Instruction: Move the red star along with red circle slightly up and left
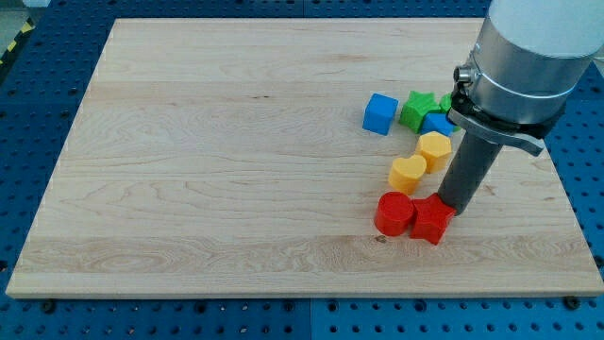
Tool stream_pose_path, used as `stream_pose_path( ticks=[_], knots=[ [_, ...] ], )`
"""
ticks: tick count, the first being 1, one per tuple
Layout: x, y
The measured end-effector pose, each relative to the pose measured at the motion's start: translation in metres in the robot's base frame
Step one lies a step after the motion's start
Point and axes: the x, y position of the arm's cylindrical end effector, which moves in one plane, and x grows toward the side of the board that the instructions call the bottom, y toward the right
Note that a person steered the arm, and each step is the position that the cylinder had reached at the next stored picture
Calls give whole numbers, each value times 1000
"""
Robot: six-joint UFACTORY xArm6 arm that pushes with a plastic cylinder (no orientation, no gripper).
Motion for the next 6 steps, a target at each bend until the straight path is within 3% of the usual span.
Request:
stream_pose_path(
  ticks=[2,4,6],
  knots=[
    [14,60],
    [39,6],
    [15,-48]
  ],
)
